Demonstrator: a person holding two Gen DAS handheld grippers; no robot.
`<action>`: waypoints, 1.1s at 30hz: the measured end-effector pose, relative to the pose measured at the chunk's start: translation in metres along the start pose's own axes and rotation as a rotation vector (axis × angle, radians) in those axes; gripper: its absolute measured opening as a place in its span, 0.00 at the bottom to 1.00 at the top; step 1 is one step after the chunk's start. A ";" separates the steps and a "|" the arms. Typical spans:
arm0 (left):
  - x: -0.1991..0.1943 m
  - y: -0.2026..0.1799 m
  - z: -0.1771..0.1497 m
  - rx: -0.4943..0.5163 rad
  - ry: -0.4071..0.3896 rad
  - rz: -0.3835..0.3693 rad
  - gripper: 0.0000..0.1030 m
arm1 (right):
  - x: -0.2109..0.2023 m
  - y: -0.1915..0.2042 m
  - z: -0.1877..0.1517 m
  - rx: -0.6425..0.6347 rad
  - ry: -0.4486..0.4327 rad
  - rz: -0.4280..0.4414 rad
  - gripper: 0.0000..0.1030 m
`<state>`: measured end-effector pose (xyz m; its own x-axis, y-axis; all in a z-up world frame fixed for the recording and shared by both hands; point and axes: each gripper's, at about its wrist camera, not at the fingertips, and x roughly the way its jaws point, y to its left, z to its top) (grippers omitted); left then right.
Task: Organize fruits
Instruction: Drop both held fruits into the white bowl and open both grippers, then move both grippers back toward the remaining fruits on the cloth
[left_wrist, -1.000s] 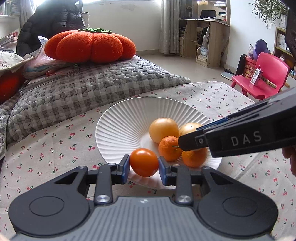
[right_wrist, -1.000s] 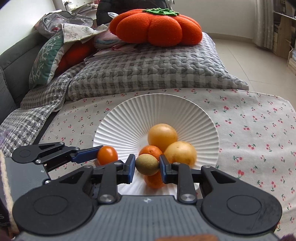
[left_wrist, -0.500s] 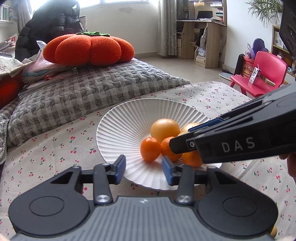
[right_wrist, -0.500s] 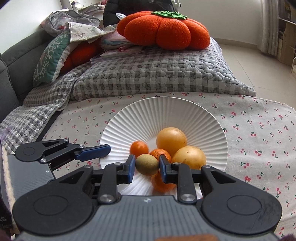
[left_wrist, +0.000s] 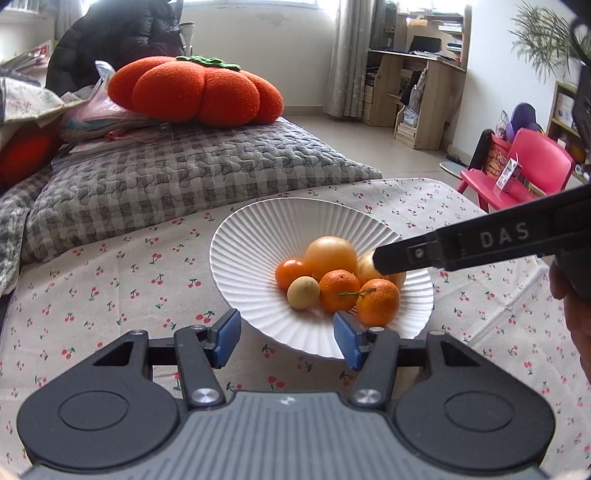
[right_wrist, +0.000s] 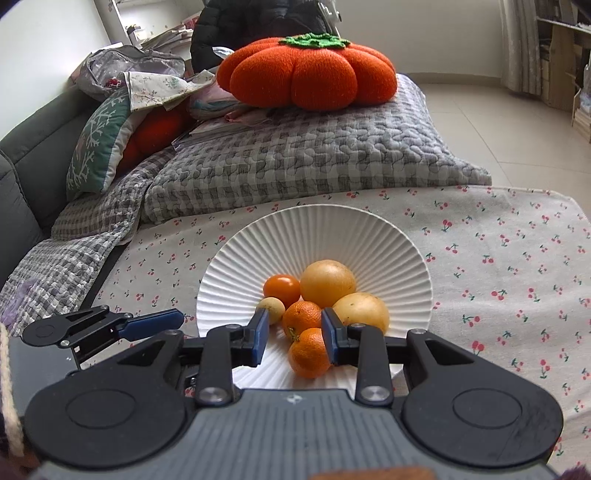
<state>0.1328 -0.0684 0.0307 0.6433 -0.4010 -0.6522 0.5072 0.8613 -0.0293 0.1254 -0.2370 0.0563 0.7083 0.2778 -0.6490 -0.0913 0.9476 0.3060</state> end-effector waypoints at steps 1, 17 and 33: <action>-0.002 0.001 0.000 -0.009 0.006 0.004 0.41 | -0.004 -0.001 0.001 0.000 -0.007 -0.004 0.32; -0.042 -0.012 -0.024 -0.093 0.068 -0.003 0.43 | -0.045 -0.007 -0.019 -0.006 0.003 -0.054 0.41; -0.069 -0.029 -0.042 -0.085 0.057 0.012 0.51 | -0.084 0.005 -0.050 -0.028 -0.021 -0.081 0.69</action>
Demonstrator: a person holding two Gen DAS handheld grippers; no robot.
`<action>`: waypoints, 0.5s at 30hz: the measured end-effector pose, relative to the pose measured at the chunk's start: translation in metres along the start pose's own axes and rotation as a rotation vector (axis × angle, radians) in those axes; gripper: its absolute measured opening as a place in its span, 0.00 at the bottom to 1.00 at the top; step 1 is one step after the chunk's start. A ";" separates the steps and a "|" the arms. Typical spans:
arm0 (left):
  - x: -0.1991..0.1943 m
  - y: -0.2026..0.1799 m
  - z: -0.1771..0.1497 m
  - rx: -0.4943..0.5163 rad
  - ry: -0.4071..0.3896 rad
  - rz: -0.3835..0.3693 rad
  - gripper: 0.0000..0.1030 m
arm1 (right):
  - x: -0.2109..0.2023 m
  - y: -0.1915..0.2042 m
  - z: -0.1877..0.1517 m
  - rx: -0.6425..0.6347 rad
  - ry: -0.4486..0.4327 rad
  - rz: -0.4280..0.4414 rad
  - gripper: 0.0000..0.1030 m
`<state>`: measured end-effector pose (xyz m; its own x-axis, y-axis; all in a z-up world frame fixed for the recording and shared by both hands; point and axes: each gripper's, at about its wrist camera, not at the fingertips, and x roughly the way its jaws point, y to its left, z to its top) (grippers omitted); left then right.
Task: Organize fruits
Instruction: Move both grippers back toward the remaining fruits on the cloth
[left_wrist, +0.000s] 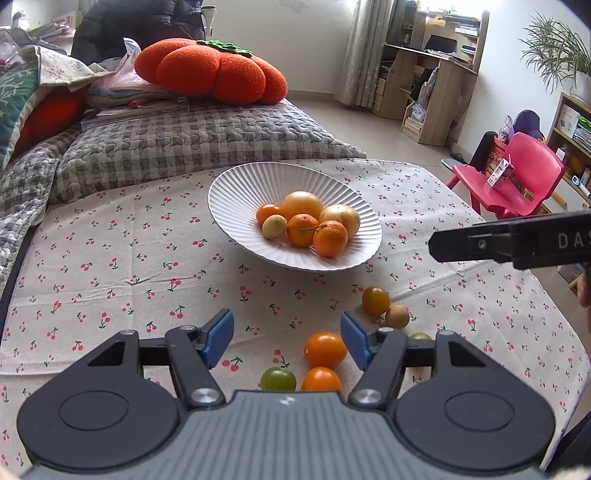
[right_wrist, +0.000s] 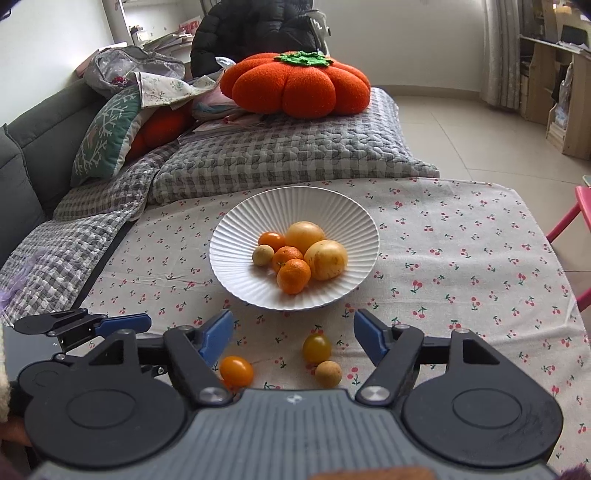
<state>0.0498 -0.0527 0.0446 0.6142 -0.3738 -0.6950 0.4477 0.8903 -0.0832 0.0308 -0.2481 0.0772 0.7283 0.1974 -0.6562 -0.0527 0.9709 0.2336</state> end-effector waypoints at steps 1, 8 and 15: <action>0.000 0.000 -0.002 -0.004 0.000 0.008 0.51 | 0.000 0.000 -0.001 -0.001 -0.001 -0.004 0.72; 0.007 -0.019 -0.018 0.080 0.035 -0.008 0.51 | 0.013 -0.002 -0.007 0.019 0.057 -0.031 0.74; 0.012 -0.042 -0.032 0.209 0.051 -0.081 0.50 | 0.019 0.005 -0.015 0.011 0.122 -0.006 0.70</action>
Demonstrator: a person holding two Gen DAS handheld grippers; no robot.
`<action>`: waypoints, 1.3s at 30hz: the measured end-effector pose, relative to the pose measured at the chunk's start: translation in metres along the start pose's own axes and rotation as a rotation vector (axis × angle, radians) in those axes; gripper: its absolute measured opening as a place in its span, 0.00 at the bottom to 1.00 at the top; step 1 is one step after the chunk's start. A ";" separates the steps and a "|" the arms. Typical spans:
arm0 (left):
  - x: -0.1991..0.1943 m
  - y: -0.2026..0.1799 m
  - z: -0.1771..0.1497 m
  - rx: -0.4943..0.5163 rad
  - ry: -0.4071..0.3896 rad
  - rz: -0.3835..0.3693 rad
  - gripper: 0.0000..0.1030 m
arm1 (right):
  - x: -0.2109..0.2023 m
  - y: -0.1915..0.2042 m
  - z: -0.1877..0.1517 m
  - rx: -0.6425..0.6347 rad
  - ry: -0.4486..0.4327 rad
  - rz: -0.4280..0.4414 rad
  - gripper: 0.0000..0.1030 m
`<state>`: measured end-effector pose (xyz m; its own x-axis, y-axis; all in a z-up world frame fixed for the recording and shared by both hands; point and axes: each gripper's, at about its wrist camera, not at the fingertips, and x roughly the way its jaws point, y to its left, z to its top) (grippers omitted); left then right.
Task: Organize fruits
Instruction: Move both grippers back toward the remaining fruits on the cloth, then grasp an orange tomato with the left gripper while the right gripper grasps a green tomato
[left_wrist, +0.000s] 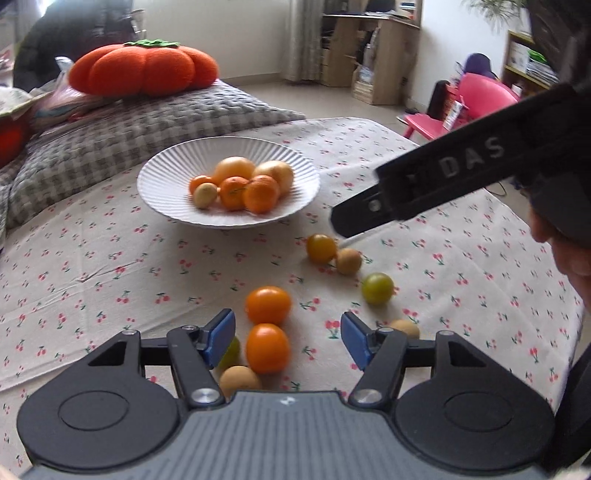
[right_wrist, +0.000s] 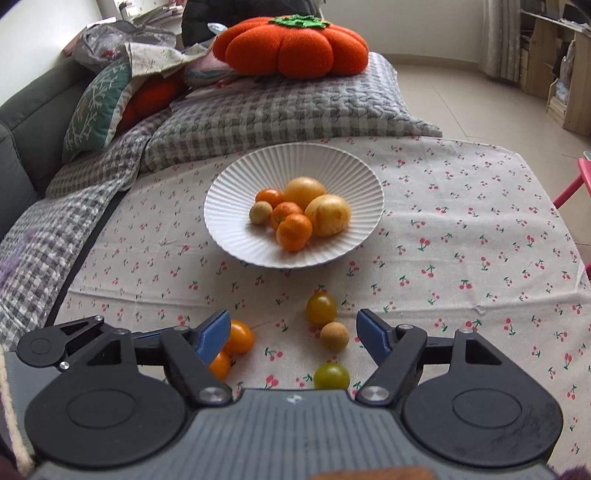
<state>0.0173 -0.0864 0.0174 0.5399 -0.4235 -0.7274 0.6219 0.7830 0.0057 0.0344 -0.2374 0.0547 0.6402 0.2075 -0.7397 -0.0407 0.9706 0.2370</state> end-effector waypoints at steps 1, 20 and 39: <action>0.001 -0.001 0.000 0.005 0.001 -0.007 0.49 | 0.002 0.001 -0.001 -0.005 0.014 -0.002 0.69; 0.019 0.010 -0.008 0.011 0.043 -0.004 0.31 | 0.045 -0.015 -0.019 0.078 0.212 -0.086 0.55; 0.032 0.016 -0.013 -0.032 0.086 -0.018 0.15 | 0.052 -0.019 -0.021 0.098 0.190 -0.083 0.25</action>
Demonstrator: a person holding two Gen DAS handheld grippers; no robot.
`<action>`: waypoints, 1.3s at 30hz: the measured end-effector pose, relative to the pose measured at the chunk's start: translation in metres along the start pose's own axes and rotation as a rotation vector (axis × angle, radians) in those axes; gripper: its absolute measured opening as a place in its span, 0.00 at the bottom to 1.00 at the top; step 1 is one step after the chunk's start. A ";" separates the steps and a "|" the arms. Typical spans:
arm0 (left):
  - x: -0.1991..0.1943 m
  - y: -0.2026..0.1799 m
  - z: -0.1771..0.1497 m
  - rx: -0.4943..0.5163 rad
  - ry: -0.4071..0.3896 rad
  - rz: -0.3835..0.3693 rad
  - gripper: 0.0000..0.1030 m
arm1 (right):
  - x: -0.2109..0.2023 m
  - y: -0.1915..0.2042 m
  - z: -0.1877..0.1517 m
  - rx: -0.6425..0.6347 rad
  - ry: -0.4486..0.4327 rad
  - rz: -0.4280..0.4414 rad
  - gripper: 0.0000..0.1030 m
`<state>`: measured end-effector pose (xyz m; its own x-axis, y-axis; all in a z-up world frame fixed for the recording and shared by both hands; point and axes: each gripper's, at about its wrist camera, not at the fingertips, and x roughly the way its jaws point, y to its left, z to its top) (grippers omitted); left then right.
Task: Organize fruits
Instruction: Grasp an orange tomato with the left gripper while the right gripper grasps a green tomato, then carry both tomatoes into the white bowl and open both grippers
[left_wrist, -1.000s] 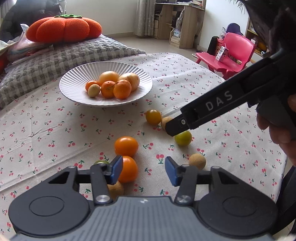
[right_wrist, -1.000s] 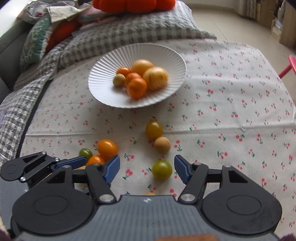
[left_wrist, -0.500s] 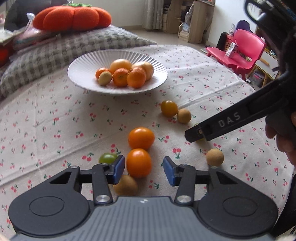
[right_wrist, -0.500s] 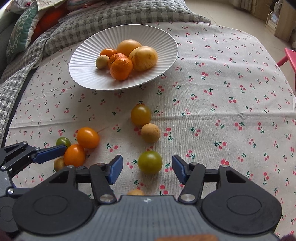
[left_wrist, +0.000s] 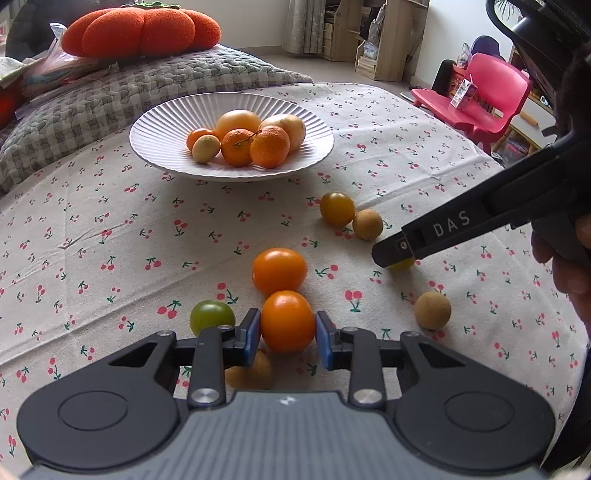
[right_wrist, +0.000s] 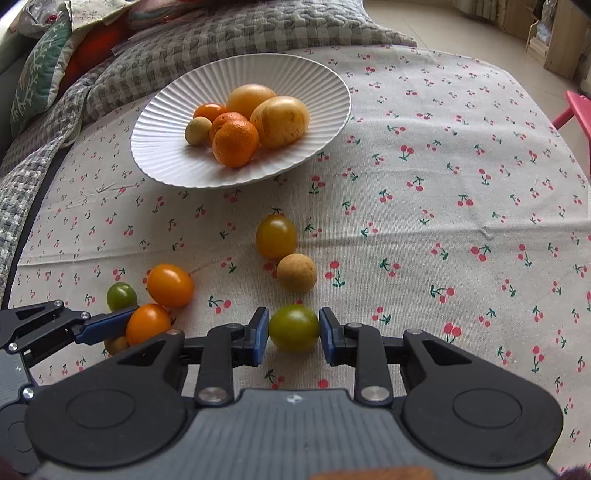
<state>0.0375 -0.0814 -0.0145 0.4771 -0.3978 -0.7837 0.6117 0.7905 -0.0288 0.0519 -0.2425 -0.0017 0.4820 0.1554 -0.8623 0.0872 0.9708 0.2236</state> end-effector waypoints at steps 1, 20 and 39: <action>-0.001 0.000 0.000 0.000 -0.004 -0.002 0.15 | -0.001 0.001 0.000 -0.005 -0.002 0.003 0.25; -0.018 0.013 0.021 -0.045 -0.089 0.022 0.15 | -0.020 0.021 0.007 -0.106 -0.122 -0.027 0.25; -0.008 0.043 0.086 -0.070 -0.147 0.109 0.15 | -0.038 -0.004 0.069 0.024 -0.271 0.024 0.25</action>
<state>0.1140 -0.0845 0.0438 0.6282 -0.3680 -0.6856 0.5088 0.8609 0.0041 0.0936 -0.2647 0.0615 0.6994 0.1210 -0.7044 0.0916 0.9623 0.2563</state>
